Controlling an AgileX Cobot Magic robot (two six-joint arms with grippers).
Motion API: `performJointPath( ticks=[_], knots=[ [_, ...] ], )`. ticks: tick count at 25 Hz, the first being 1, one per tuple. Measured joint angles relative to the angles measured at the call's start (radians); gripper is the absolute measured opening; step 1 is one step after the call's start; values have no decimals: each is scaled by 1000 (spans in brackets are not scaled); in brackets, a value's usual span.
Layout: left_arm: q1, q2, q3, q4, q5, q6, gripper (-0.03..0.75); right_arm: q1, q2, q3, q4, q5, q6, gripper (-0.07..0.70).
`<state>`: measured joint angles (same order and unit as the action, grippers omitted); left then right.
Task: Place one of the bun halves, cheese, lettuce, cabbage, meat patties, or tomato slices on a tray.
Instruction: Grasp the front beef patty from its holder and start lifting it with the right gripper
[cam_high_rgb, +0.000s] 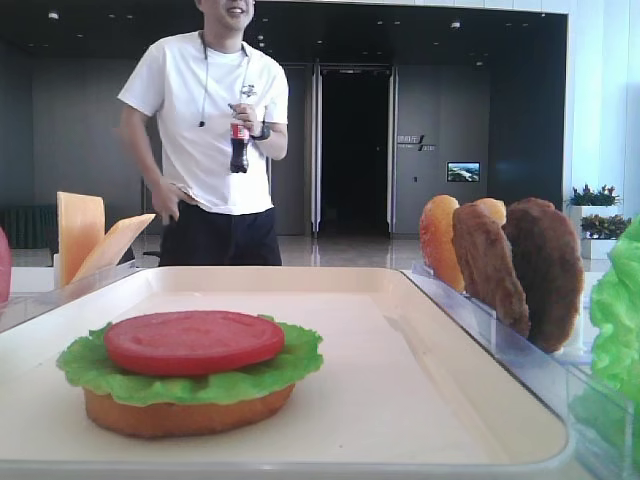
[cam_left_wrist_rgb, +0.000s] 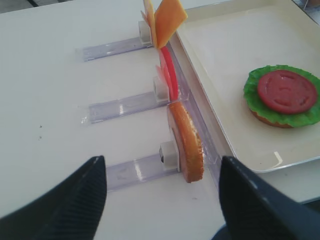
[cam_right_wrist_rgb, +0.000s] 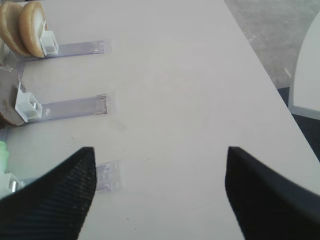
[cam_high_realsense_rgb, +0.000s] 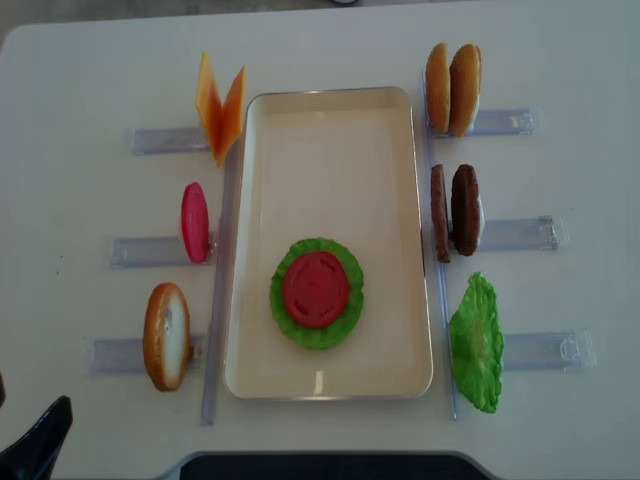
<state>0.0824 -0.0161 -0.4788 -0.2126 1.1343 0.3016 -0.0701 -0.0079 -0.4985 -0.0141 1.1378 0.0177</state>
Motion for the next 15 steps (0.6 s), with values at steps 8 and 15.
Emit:
performJointPath(
  ticks=[8,15],
  knots=[
    [0,0,0,0,0,0,535,0,0,0,0,0,0,538],
    [0,0,0,0,0,0,535,0,0,0,0,0,0,538]
  ],
)
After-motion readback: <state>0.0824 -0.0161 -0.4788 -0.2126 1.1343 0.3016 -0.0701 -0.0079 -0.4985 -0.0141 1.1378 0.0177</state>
